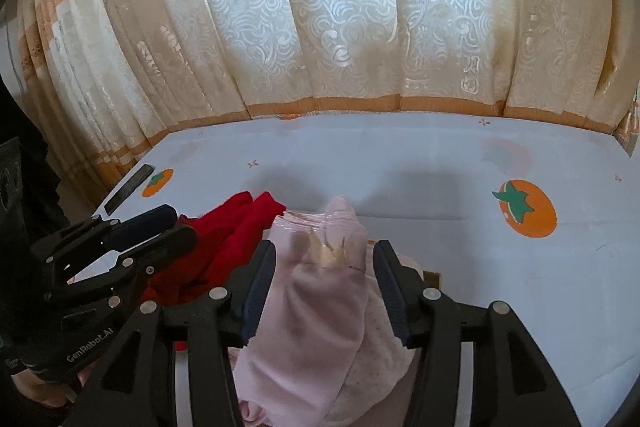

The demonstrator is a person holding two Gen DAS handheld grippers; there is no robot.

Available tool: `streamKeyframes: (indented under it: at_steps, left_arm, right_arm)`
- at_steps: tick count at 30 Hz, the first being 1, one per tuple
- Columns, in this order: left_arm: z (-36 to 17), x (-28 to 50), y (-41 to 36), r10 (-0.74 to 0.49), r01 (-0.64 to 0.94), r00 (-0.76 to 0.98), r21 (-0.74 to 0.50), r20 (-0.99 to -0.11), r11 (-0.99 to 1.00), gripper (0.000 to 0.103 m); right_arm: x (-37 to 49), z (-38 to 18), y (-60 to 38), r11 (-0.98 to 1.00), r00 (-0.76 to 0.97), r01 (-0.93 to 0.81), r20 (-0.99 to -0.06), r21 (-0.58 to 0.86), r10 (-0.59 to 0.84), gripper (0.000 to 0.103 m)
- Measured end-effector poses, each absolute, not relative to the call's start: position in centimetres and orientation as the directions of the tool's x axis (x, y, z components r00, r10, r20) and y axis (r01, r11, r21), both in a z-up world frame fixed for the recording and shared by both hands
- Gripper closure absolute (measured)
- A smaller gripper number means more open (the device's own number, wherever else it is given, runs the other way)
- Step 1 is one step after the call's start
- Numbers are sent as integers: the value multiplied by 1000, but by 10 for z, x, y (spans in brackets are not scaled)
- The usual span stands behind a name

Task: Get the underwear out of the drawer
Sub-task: 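Open left tool over tray while right tool releases pink underwear into tray, then lower both open tools down into the open drawer of clothes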

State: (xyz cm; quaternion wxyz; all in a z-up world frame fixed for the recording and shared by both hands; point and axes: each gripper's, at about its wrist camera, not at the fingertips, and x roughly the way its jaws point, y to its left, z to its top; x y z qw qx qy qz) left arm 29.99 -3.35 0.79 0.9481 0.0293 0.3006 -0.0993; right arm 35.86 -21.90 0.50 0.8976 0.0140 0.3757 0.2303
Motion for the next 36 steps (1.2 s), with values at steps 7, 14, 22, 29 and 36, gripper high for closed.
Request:
streamKeyframes:
  at_steps: [7,14,22,29,36]
  left_arm:
    - [13,285,-28,-194,209,809,-37,-554,977,69]
    - [16,258,-25,-231,224,817,-79,-529,971,61]
    - [20,223,-21,-260,238,822,-109,-506,965,53]
    - [19,181,-15,-289,254,831,-138,-476,957,49]
    - [16,146,-14,-321,275,830,-167,-457,947,44]
  right_arm:
    - [345,13,-220,893,625,-406,-653,195,427,49]
    - [315,17,-219,874,615,-445,-642,196,457,48]
    - [267,25,-213,831,584,-520,-628,197,514,47]
    - [216,31,-214,784,551,-588,-611,200,569,42]
    - [175,32,-219,750,518,-625,-606,214,604,41]
